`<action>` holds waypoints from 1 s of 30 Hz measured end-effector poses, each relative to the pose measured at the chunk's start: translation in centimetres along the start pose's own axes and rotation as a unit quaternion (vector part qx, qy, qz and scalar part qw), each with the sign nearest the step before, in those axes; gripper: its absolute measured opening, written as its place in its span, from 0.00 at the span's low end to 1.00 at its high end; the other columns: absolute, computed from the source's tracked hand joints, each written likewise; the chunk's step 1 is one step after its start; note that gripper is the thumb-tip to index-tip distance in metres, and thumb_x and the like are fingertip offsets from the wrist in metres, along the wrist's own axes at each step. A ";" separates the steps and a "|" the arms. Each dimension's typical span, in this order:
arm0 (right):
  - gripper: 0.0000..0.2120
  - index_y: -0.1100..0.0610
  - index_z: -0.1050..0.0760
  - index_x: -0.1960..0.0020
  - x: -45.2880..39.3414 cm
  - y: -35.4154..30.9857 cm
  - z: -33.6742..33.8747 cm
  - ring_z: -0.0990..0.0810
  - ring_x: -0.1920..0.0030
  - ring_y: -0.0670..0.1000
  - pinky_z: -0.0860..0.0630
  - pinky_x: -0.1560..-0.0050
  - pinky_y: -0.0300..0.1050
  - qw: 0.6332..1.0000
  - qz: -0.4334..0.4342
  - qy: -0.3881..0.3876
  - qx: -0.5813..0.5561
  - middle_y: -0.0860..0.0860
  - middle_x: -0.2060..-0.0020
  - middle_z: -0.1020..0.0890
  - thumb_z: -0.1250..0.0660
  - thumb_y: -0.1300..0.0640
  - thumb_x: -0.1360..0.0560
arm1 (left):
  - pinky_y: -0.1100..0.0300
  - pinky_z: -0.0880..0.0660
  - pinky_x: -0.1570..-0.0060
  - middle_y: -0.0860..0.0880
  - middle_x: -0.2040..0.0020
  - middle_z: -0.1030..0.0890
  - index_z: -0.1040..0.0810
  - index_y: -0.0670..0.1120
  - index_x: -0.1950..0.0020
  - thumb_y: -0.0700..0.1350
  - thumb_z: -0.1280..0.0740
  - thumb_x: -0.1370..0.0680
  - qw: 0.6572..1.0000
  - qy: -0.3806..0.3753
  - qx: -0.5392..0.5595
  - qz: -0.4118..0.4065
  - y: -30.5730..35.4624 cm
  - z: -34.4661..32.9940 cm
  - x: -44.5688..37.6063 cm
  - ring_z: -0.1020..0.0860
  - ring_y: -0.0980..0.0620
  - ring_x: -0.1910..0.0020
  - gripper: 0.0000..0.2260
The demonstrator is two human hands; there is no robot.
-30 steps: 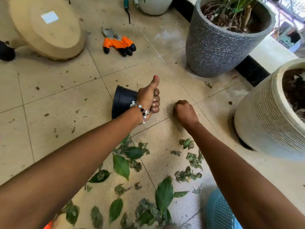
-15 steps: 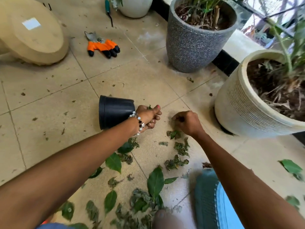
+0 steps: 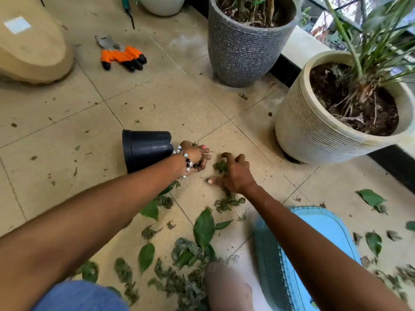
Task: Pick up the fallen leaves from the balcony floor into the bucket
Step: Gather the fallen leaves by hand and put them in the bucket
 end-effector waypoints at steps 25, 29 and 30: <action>0.11 0.60 0.18 0.51 2.1 -6.6 4.9 0.18 0.59 0.55 0.23 0.56 0.45 0.972 0.183 0.069 -0.129 0.57 0.60 0.15 0.38 0.67 0.25 | 0.44 0.20 0.58 0.41 0.50 0.21 0.27 0.42 0.46 0.59 0.38 0.21 0.995 -0.010 0.095 0.038 -1.0 -2.8 0.6 0.20 0.42 0.52 0.19; 0.13 0.60 0.20 0.44 2.8 -3.7 6.2 0.19 0.46 0.46 0.22 0.47 0.40 0.905 0.094 0.049 -0.411 0.51 0.49 0.16 0.38 0.71 0.23 | 0.63 0.28 0.76 0.44 0.64 0.22 0.24 0.40 0.55 0.54 0.38 0.19 0.997 0.020 0.071 -0.002 0.0 -1.8 0.0 0.25 0.52 0.73 0.17; 0.10 0.60 0.21 0.47 2.8 -2.4 6.3 0.18 0.50 0.47 0.22 0.51 0.40 0.900 0.056 0.081 -0.424 0.51 0.51 0.16 0.35 0.70 0.25 | 0.67 0.35 0.80 0.46 0.68 0.24 0.24 0.41 0.58 0.53 0.38 0.19 0.996 0.011 0.086 0.004 0.0 -1.8 0.0 0.31 0.55 0.79 0.17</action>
Point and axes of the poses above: each hand's wrist, its own x-axis away from the middle knuckle, its own z-axis out of the back of the hand, y = z × x, the point moved 10 cm from there along -x, towards the middle knuckle
